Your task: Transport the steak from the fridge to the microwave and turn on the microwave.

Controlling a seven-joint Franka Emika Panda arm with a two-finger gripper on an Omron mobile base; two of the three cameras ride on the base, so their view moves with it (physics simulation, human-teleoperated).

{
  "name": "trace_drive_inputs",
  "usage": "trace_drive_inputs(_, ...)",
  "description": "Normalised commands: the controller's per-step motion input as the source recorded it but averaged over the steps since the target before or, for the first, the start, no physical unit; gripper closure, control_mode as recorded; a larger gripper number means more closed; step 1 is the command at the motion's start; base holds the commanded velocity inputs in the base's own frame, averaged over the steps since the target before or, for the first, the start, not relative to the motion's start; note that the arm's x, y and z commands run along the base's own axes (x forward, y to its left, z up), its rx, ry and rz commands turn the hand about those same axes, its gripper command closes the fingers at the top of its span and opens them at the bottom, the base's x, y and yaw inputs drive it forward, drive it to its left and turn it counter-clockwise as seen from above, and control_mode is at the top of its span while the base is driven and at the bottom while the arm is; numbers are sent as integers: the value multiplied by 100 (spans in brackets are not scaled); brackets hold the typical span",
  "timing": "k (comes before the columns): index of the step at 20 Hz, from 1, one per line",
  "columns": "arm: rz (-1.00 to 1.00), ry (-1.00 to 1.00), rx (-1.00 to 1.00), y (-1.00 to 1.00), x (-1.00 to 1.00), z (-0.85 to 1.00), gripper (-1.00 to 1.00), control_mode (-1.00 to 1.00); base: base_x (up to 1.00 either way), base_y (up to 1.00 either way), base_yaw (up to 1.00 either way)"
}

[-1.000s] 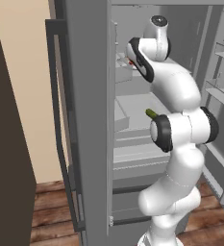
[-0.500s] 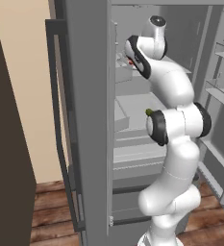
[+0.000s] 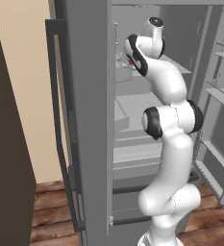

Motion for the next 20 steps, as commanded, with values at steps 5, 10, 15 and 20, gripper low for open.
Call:
trace_drive_inputs(5, 5, 9, -20, 0, 44, -7, -100, -100, 0, 0, 0)
trace_drive_inputs(10, 6, 5, -1, 0, 25, -12, -100, -100, 0, 0, 0)
trace_drive_inputs(15, 5, 3, 0, 0, 7, -2, -100, -100, 0, 0, 0)
trace_drive_inputs(20, 4, 10, 0, 6, 4, -6, -100, -100, 0, 0, 0)
